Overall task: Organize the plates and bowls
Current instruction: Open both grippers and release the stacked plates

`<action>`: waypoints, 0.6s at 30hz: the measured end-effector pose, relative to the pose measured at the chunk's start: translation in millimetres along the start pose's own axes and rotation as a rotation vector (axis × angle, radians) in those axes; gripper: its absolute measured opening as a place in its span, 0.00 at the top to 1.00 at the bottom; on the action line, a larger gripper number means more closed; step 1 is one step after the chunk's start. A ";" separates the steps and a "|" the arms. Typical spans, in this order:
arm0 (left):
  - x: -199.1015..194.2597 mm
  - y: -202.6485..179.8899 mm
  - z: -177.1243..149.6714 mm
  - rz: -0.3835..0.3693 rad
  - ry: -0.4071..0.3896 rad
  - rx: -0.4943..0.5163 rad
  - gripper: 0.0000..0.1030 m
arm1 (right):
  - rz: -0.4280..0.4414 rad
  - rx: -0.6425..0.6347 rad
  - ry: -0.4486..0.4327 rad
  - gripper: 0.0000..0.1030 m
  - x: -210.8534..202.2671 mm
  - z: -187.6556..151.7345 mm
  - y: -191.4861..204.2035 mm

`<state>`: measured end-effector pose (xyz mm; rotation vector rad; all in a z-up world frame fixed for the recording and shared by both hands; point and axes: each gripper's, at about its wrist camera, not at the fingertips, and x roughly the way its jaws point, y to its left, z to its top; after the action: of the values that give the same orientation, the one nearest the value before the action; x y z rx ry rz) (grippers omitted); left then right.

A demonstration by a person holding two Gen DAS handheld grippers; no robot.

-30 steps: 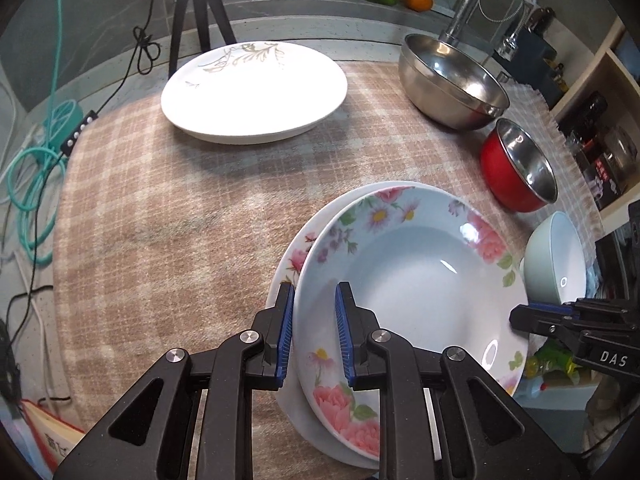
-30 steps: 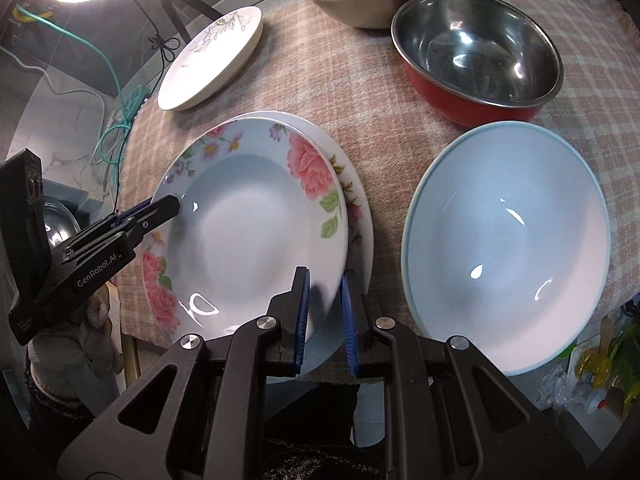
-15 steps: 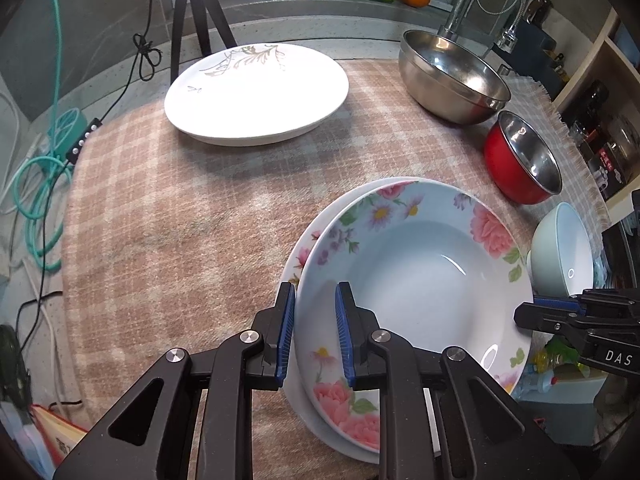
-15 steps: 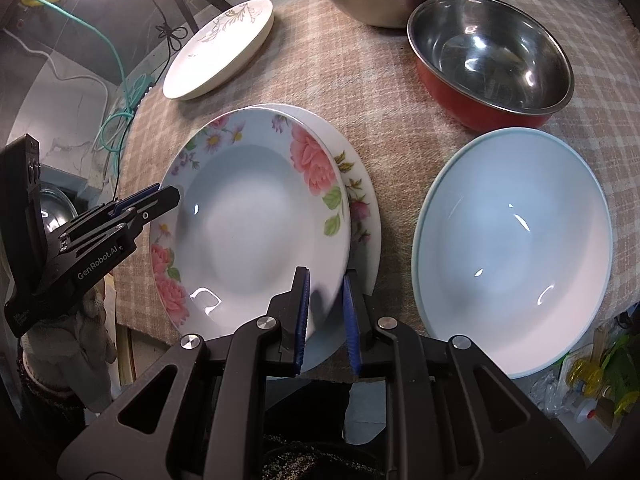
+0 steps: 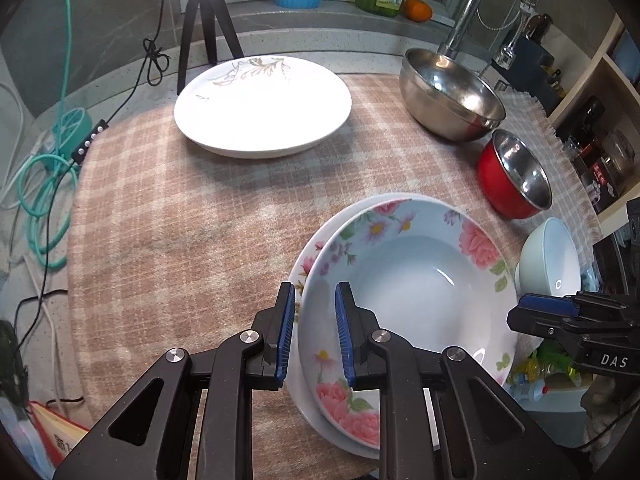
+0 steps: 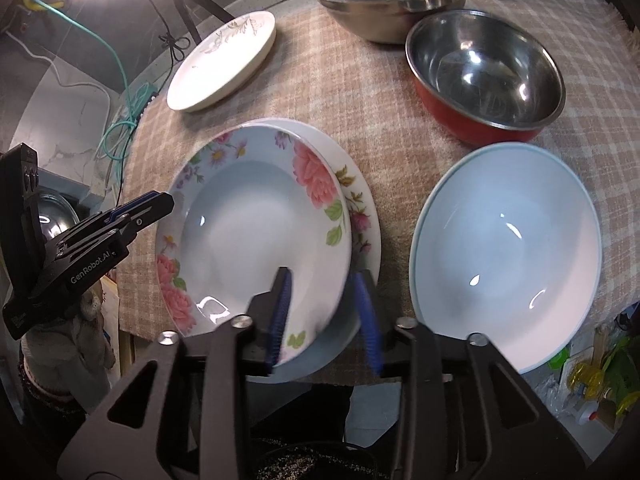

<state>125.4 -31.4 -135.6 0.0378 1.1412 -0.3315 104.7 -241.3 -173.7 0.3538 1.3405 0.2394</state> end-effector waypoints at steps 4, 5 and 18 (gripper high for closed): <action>-5.9 5.1 1.3 -0.009 -0.011 -0.016 0.82 | 0.015 -0.009 -0.034 0.60 -10.3 3.4 6.6; -7.4 7.4 1.5 -0.014 -0.012 -0.023 0.82 | 0.034 -0.004 -0.035 0.60 -12.1 5.4 7.6; -40.7 58.0 26.3 -0.033 -0.092 -0.150 0.71 | 0.149 -0.078 -0.086 0.53 -35.8 47.2 51.6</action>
<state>149.6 28.3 -96.1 -0.1275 1.0734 -0.2735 144.7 -212.2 -112.7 0.3946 1.2182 0.3951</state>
